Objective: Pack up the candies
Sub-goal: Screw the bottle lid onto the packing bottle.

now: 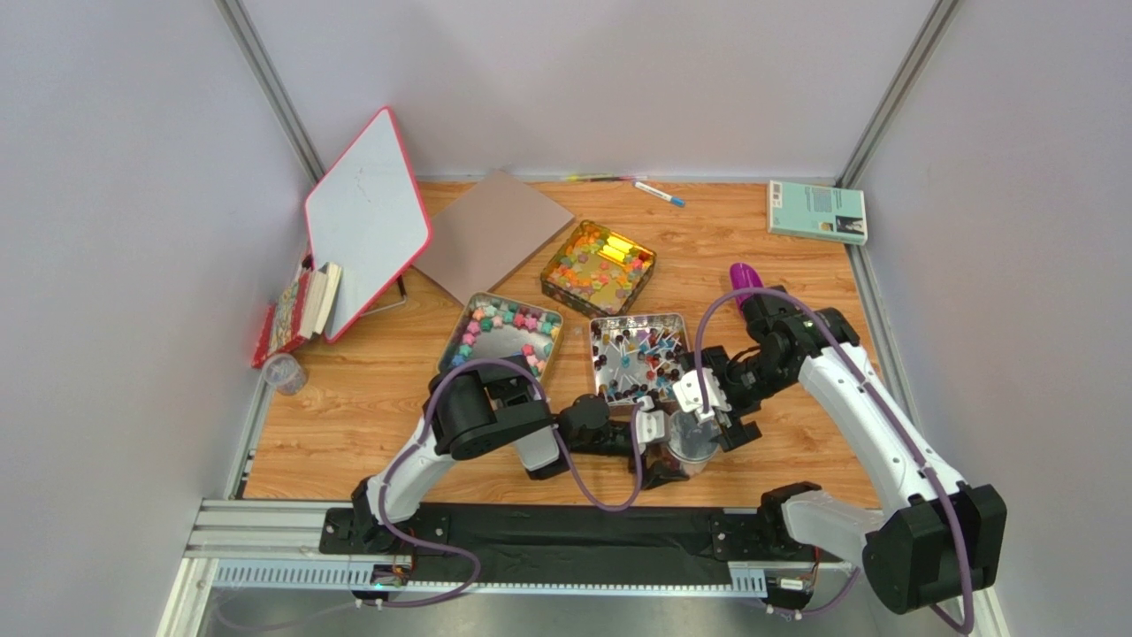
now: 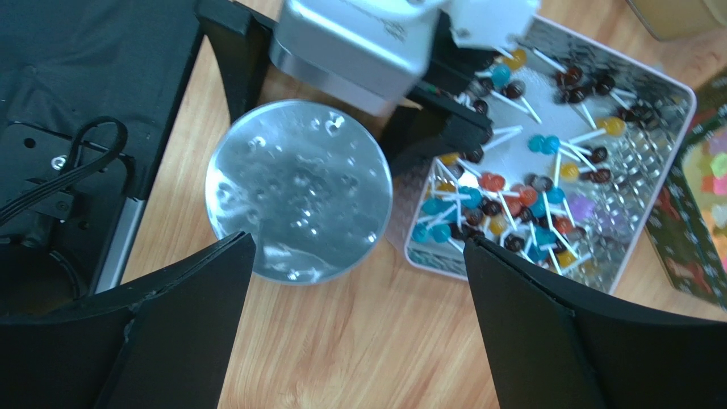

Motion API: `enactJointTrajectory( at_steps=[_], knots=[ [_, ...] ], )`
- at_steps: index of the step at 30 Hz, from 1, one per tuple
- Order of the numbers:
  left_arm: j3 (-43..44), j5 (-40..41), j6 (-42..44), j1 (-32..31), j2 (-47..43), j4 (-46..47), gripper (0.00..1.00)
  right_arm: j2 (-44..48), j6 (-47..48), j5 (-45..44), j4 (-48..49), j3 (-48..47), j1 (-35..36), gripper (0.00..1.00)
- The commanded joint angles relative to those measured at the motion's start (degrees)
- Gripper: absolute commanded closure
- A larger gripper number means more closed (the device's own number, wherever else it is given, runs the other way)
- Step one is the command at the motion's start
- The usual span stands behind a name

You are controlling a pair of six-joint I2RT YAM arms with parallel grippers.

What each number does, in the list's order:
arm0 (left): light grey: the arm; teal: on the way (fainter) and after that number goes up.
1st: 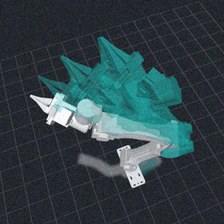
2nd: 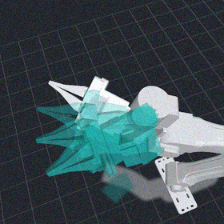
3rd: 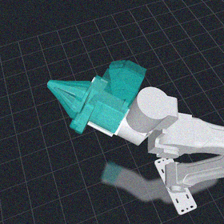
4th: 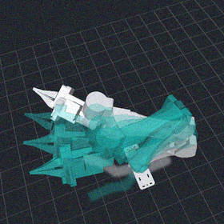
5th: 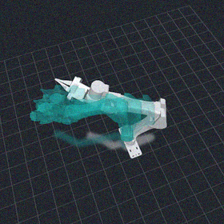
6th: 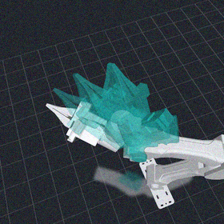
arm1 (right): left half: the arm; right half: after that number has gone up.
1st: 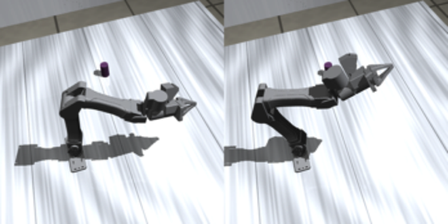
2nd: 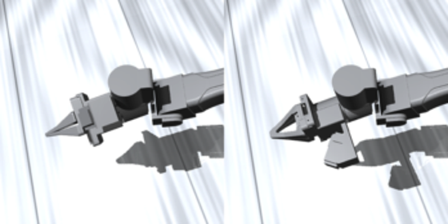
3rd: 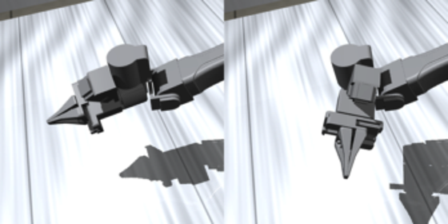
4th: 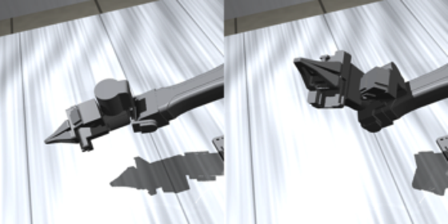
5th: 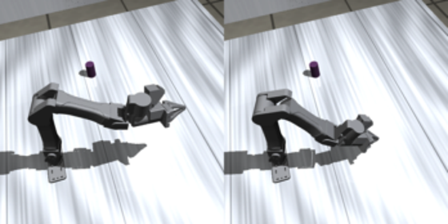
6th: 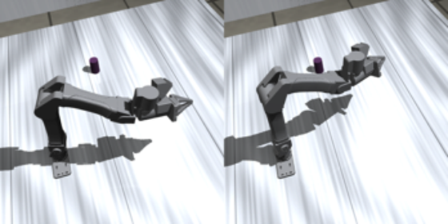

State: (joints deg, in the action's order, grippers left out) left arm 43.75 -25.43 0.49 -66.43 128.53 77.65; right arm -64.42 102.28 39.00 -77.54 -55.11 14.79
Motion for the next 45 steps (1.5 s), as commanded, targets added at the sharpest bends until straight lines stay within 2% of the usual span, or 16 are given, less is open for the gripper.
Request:
enactJointTrajectory(
  at_steps=[1,2,3,5,6,7,11,12,14,19,22,30,39,45],
  knots=[
    [-0.60,2.67,-2.86,2.71,5.76,-20.16,0.41,-0.88,1.08,2.48,-18.09,1.23,2.79,0.00],
    [-0.07,2.75,-3.30,3.15,6.29,-21.38,0.44,-1.14,0.82,2.48,-18.09,1.32,2.88,0.00],
    [0.37,2.58,-4.09,3.50,6.56,-22.01,0.53,-1.14,0.73,2.48,-18.09,1.41,3.14,0.00],
    [1.51,1.88,-4.62,4.38,7.08,-23.32,0.64,-1.32,0.47,2.22,-18.17,1.67,3.23,0.00],
    [1.69,1.61,-4.62,4.56,7.17,-23.50,0.75,-1.41,0.38,1.87,-18.18,1.85,3.32,0.00],
    [1.69,1.53,-4.54,4.65,7.26,-23.59,0.80,-1.41,0.55,1.52,-18.09,2.29,3.32,0.00],
    [1.52,1.87,-4.36,4.56,7.35,-23.86,0.88,-2.63,0.73,0.02,-17.83,2.47,3.23,0.00],
    [1.60,1.96,-4.36,4.56,7.35,-23.86,0.95,-3.07,0.47,0.19,-17.56,2.47,3.23,0.00],
    [1.69,1.96,-4.01,4.56,7.52,-24.38,1.00,-4.83,-1.46,0.46,-16.08,1.85,3.14,0.00],
    [1.78,1.70,-3.39,4.65,7.79,-25.00,1.00,-7.82,-8.66,0.90,-10.36,0.09,2.70,0.00],
    [1.69,1.52,-3.13,4.56,7.70,-25.35,1.00,-7.82,-9.90,0.46,-7.11,-0.17,2.70,0.00],
    [2.04,1.26,-3.13,4.56,7.88,-25.70,1.00,-3.35,-13.94,-1.65,-1.22,2.20,2.44,0.00],
    [2.48,1.00,-2.95,4.56,8.23,-26.49,1.00,2.28,-19.66,-2.96,11.79,6.51,2.26,0.00],
    [2.66,0.56,-2.95,4.65,8.32,-26.93,1.00,-1.22,-23.00,-2.79,14.17,4.23,2.35,0.00]
  ],
)
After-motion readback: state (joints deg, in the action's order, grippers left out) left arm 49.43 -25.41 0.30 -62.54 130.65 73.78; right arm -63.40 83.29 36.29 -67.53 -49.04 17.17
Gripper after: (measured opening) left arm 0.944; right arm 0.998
